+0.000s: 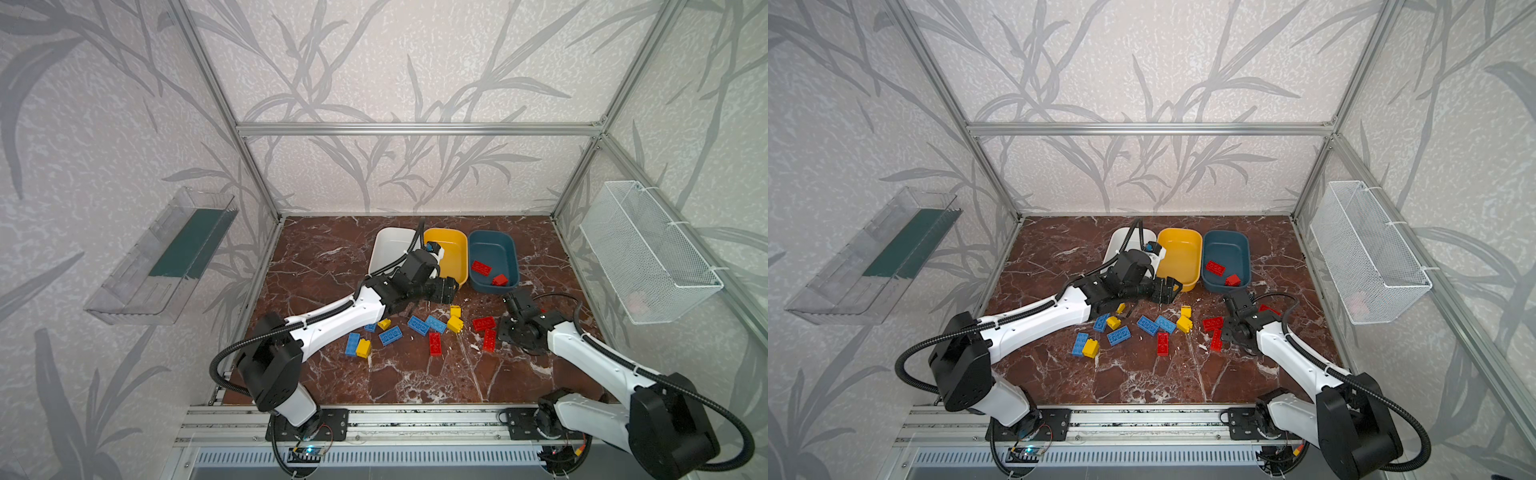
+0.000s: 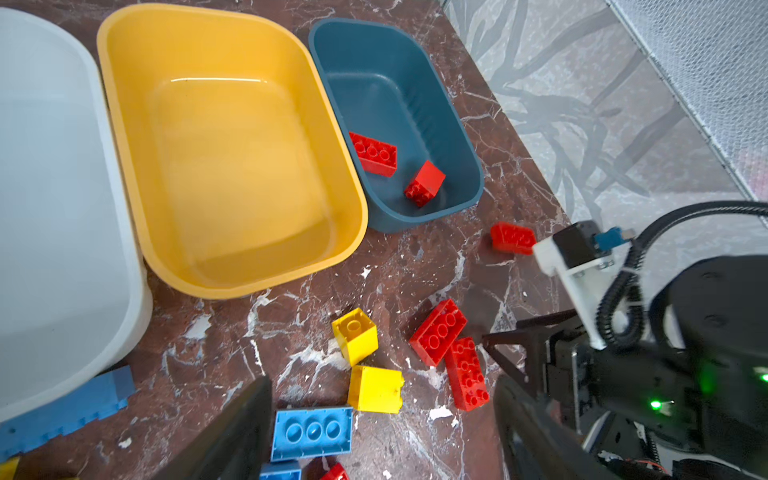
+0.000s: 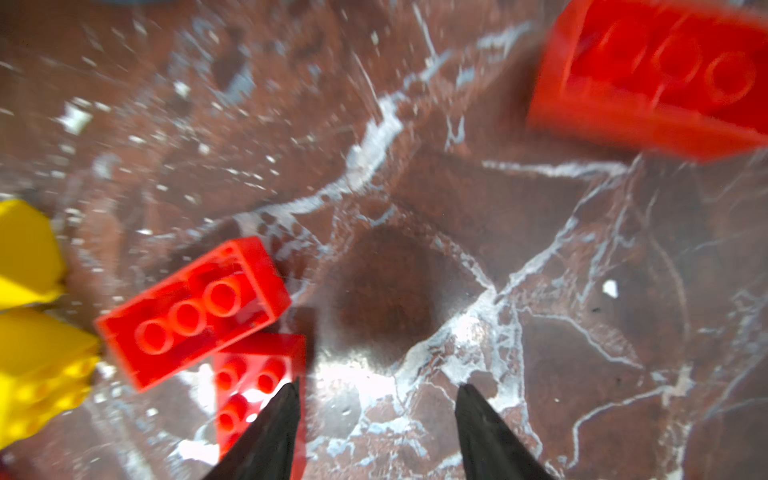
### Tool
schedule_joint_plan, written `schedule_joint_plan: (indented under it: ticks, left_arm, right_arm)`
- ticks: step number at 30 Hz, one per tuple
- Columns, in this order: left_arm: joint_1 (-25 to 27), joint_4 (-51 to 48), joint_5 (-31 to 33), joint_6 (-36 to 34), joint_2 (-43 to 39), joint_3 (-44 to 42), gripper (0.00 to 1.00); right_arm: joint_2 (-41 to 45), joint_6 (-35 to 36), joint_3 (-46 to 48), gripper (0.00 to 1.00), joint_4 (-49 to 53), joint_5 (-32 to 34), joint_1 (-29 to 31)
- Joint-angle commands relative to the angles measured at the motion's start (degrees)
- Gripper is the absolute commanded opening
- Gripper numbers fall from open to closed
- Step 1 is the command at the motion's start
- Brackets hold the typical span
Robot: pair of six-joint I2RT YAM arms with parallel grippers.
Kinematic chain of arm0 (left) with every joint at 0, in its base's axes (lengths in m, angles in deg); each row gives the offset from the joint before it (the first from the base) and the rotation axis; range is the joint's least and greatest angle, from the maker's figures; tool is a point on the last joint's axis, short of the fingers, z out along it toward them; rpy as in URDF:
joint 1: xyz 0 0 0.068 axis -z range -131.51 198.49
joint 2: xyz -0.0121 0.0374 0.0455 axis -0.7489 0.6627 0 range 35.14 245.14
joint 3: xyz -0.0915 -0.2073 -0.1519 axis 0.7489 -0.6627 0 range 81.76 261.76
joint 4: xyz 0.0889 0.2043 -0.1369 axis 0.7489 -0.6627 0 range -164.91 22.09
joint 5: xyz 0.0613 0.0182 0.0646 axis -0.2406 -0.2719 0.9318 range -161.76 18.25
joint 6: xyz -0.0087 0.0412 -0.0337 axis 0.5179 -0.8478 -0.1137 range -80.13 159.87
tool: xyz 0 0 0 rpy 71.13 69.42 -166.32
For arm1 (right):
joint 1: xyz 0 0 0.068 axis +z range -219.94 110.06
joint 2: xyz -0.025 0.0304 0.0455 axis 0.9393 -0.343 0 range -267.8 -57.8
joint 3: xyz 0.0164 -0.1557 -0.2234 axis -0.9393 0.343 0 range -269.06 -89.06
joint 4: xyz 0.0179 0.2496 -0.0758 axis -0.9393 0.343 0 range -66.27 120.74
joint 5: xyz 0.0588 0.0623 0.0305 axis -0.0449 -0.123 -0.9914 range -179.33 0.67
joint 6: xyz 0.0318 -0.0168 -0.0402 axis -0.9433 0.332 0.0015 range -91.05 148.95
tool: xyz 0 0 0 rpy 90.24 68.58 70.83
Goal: Sort the legos into containers by color
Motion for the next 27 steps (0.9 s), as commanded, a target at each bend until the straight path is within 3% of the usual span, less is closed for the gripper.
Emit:
schedule_joint_plan:
  ticks: [1, 8, 16, 19, 27]
  left_arm:
    - [0.6, -1.1, 3.4, 0.2, -3.3, -2.4, 0.83]
    - [1.1, -0.9, 5.5, 2.4, -7.1, -8.6, 0.83]
    - [1.9, 0.1, 6.8, 5.3, -13.0, -16.3, 0.83]
    - [2.0, 1.4, 6.5, 6.0, -15.7, -19.9, 0.84]
    - [2.2, 4.5, 6.7, 6.4, -22.6, -28.0, 0.85]
  right_arm:
    - [3.0, 2.8, -2.9, 0.60, 2.8, 1.0, 0.3]
    - [5.1, 1.7, -3.3, 0.74, 3.1, 4.0, -1.7]
    - [0.7, 1.2, -7.7, 0.82, 0.4, -0.3, -18.4]
    - [-2.9, 1.8, -11.2, 0.84, -1.4, 1.2, -21.2]
    - [-14.8, 7.5, -17.1, 0.84, -10.9, -5.2, -29.4]
